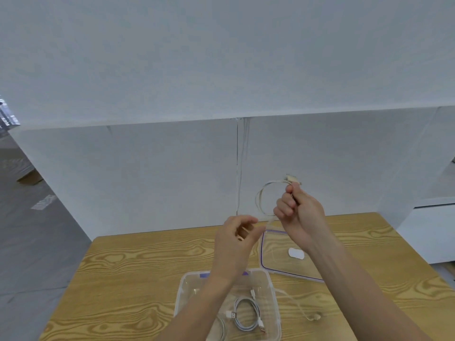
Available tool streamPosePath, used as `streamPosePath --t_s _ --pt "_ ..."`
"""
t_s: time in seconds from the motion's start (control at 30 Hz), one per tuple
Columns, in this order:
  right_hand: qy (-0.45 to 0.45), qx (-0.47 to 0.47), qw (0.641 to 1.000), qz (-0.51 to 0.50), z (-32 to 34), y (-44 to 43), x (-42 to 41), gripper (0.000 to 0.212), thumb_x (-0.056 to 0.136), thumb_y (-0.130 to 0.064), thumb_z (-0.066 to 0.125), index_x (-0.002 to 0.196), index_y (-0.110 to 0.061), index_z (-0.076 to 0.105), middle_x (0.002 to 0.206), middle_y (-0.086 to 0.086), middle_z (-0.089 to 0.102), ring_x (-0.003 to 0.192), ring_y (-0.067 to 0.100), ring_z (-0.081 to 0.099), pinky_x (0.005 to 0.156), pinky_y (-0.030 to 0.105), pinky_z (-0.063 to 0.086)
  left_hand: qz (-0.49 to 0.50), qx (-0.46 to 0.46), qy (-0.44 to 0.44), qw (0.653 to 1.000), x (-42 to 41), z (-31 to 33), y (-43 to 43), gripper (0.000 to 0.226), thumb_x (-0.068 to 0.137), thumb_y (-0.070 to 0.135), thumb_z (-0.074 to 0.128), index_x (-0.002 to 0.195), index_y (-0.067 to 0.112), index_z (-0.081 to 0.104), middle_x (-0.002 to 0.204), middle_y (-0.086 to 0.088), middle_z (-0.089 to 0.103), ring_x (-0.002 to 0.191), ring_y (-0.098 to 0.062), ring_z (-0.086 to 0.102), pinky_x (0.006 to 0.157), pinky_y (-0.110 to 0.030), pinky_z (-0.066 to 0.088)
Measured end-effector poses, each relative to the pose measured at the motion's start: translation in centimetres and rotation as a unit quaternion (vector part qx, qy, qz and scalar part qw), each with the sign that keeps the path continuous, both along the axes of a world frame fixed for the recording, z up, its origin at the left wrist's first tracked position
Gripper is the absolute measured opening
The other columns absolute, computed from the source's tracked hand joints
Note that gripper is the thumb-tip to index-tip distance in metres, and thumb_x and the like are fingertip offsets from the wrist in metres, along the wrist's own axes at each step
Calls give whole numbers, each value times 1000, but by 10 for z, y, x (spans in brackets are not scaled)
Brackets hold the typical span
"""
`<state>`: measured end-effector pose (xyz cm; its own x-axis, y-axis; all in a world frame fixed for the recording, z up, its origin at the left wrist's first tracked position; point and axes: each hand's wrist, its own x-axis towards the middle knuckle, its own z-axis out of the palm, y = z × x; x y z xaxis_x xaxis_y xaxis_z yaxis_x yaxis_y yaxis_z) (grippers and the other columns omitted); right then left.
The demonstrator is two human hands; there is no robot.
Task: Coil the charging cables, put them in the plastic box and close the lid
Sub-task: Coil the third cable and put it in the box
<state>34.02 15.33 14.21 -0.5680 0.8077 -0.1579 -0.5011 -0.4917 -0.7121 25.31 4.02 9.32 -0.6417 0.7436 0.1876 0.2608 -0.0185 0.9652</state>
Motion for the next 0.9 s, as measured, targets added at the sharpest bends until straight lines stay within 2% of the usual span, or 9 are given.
streamPosePath --t_s 0.07,0.13,0.3,0.4,0.5,0.67,0.73,0.83,0.9 --pt "18 2 1000 12 5 5 5 33 101 -26 33 73 -13 45 45 -5 31 36 9 26 36 20 26 -85 -48 -39 995 -9 1 -7 6 84 24 69 81 19 70 63 6 59 52 -6 48 53 -19 43" --pt "20 12 999 22 7 10 10 33 101 -26 32 74 -13 46 46 -6 30 35 8 24 36 20 25 -147 -98 -39 983 -19 -1 -14 17 90 24 61 77 15 69 55 5 54 48 -7 45 52 -18 42" --pt "-4 54 998 39 10 13 16 32 101 -27 33 76 -14 46 47 -6 30 36 8 23 37 21 23 -174 -141 -54 973 -39 -1 -20 23 95 22 52 78 12 63 55 3 55 57 -14 53 72 -27 45" --pt "-37 95 994 38 8 10 16 31 101 -25 34 76 -13 46 48 -5 30 37 8 22 38 21 23 -143 -68 -236 959 -43 8 -15 23 96 13 48 78 6 60 54 -1 49 53 -18 49 62 -29 44" --pt "-54 124 990 43 4 4 15 30 101 -24 34 76 -12 46 48 -5 32 38 9 24 40 22 25 -115 -24 -430 895 -46 24 -6 20 94 13 48 79 5 60 54 -1 48 46 -14 47 56 -28 41" --pt "-120 216 968 28 2 -6 12 30 101 -25 34 78 -11 46 49 -3 38 43 11 30 46 24 29 -118 -16 -559 820 -43 42 1 19 91 8 49 94 1 66 63 -3 61 53 -14 58 63 -28 47" --pt "-148 256 955 14 -1 -9 10 29 101 -25 33 79 -11 47 50 -3 43 45 12 35 48 26 31 -137 9 -553 822 -38 47 4 19 92 6 48 100 -1 64 71 -7 67 61 -17 63 66 -30 53" --pt "-176 298 938 1 -4 -13 7 29 101 -26 34 81 -11 49 52 -2 51 49 13 43 51 27 36 -112 30 -485 867 -28 50 9 18 94 3 49 100 -6 63 78 -13 68 68 -20 67 63 -28 59" --pt "-185 313 932 1 -5 -17 6 29 101 -26 34 81 -10 49 54 -1 54 50 13 47 52 27 40 -75 44 -472 877 -23 49 12 15 93 2 53 95 -7 64 80 -15 65 69 -21 66 62 -28 59"
